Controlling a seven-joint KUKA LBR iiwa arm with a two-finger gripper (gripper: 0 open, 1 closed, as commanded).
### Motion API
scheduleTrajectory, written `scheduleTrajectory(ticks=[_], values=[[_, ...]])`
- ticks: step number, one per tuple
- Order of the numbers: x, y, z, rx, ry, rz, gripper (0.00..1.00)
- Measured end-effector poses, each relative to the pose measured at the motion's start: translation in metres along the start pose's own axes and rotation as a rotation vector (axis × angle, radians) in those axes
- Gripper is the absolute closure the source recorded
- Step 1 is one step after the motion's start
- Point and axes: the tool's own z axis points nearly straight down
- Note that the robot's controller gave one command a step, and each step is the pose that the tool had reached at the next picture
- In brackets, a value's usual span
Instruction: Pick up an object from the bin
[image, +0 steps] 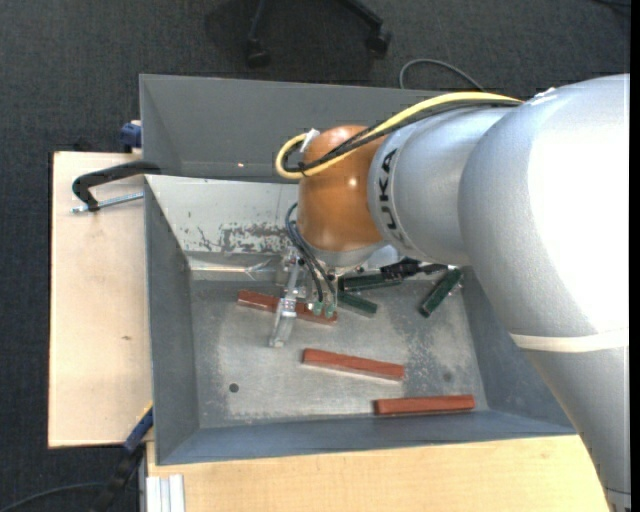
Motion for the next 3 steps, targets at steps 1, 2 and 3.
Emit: scheduleTrajectory(ticks=[1, 2, 3], values=[[-0.001, 0.001, -0.001, -0.001, -0.003, 0.0, 0.0], [-0.001, 0.001, -0.001, -0.001, -0.003, 0.0, 1.0], [-0.003, 0.003, -0.068, -0.004, -0.012, 0.0, 1.0]])
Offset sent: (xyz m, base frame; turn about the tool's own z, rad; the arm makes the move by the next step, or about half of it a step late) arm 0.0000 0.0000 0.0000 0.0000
